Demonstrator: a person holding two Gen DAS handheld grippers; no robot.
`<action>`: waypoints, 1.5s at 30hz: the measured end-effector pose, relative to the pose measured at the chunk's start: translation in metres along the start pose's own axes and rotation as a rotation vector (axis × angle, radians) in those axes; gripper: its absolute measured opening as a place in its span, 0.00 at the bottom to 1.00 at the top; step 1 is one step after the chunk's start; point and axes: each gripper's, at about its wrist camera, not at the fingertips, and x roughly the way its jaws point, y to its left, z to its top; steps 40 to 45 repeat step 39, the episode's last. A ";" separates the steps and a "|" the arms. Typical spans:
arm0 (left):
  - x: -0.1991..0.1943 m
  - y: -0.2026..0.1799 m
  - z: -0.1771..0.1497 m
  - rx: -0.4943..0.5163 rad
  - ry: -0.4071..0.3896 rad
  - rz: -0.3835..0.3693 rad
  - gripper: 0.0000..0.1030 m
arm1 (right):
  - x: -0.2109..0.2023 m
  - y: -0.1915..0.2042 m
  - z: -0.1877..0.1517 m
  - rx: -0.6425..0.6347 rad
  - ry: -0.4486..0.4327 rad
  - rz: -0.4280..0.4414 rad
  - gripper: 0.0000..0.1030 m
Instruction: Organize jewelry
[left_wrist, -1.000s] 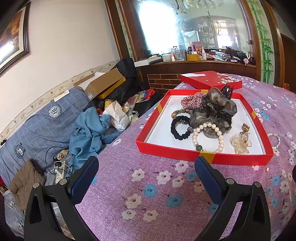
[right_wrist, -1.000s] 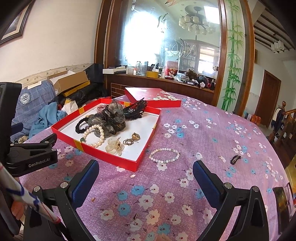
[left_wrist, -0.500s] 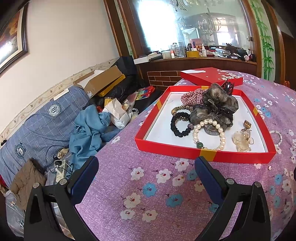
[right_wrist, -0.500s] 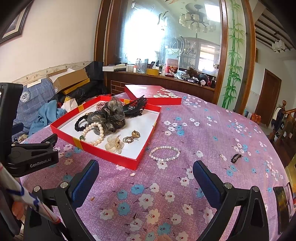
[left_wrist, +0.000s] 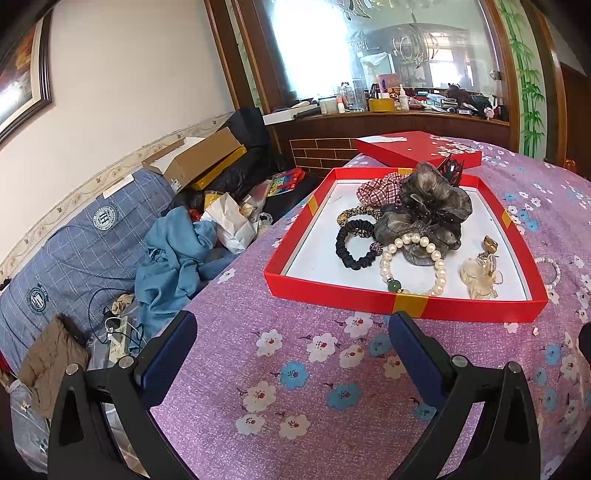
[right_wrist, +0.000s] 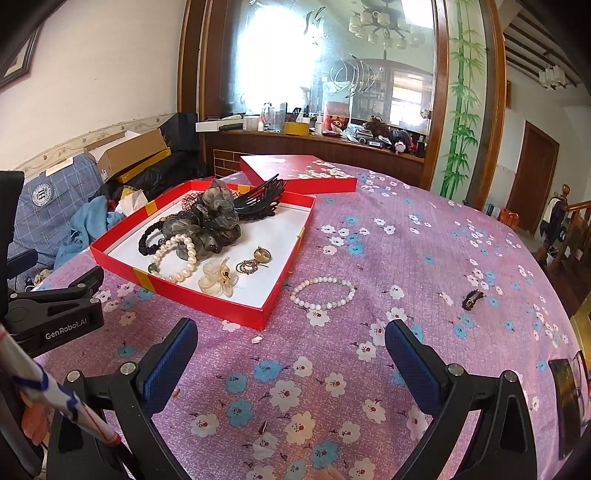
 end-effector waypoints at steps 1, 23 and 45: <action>-0.001 0.000 -0.001 -0.001 0.001 -0.001 1.00 | 0.000 0.000 0.000 0.001 0.001 -0.001 1.00; -0.003 0.004 0.003 0.005 -0.007 0.021 1.00 | 0.000 -0.002 0.000 0.005 0.003 -0.003 1.00; -0.020 0.005 0.015 0.032 -0.010 0.029 1.00 | -0.003 -0.022 -0.001 0.068 0.028 -0.012 1.00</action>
